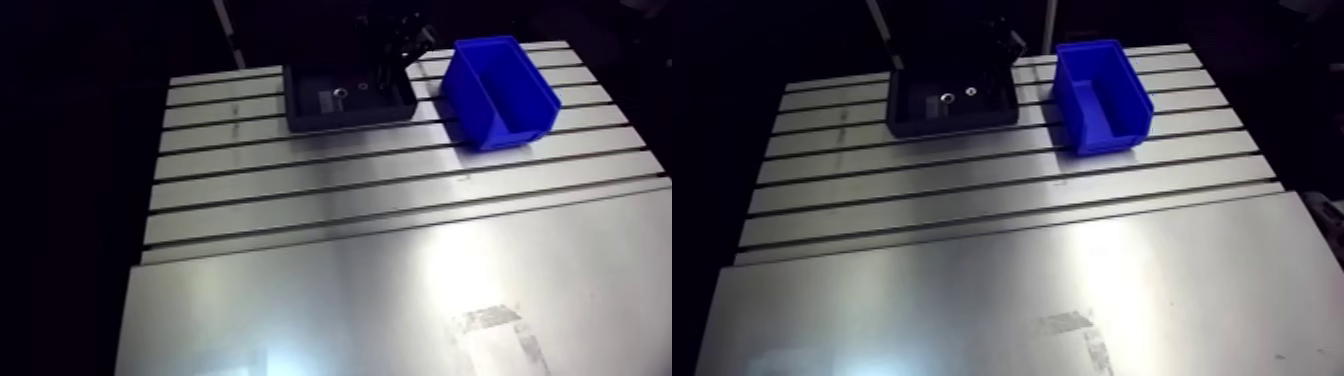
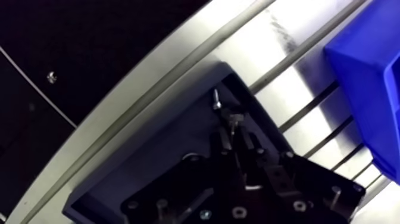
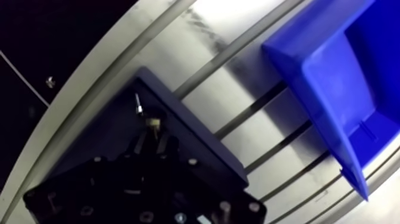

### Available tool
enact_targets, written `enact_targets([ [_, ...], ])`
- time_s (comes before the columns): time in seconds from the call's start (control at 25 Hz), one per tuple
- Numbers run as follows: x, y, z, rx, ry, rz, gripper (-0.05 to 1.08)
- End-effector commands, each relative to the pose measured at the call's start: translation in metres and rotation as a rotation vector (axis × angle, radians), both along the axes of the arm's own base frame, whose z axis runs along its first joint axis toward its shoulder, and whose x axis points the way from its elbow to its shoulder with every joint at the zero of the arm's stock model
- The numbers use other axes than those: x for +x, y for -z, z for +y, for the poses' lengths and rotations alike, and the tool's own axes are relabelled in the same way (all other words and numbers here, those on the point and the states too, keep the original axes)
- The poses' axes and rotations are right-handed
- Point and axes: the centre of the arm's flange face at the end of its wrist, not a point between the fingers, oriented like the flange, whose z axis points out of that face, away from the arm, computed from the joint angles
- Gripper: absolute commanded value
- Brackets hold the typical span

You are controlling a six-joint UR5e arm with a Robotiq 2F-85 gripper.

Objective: Pick up the M10 bolt from the tray and put it into the blue bin.

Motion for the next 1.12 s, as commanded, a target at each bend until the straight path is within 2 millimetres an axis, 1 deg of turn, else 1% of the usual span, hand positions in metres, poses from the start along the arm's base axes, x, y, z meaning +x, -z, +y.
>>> enact_targets([
  [0.04, -0.002, -0.007, -0.008, -0.026, -0.020, 0.017, 0.97],
  [0.12, -0.002, -0.014, -0.009, -0.029, -0.022, 0.026, 0.98],
  [0.24, -0.002, -0.023, -0.016, -0.027, -0.034, 0.035, 0.99],
  [0.32, 0.002, -0.036, -0.018, -0.026, -0.039, 0.046, 1.00],
  [0.4, 0.005, -0.045, -0.019, -0.027, -0.068, 0.049, 1.02],
  [0.48, 0.010, -0.063, -0.021, -0.027, -0.101, 0.062, 1.03],
  [0.6, 0.019, -0.079, -0.023, -0.027, -0.116, 0.059, 1.05],
  [0.72, 0.032, -0.101, -0.022, -0.024, -0.161, 0.074, 1.06],
  [0.84, 0.048, -0.130, -0.024, -0.020, -0.206, 0.091, 1.06],
  [0.92, 0.055, -0.146, -0.024, -0.020, -0.222, 0.094, 1.06],
  [1.04, 0.068, -0.178, -0.025, -0.014, -0.271, 0.121, 1.05],
  [1.12, 0.076, -0.194, -0.025, -0.010, -0.309, 0.128, 1.05],
])
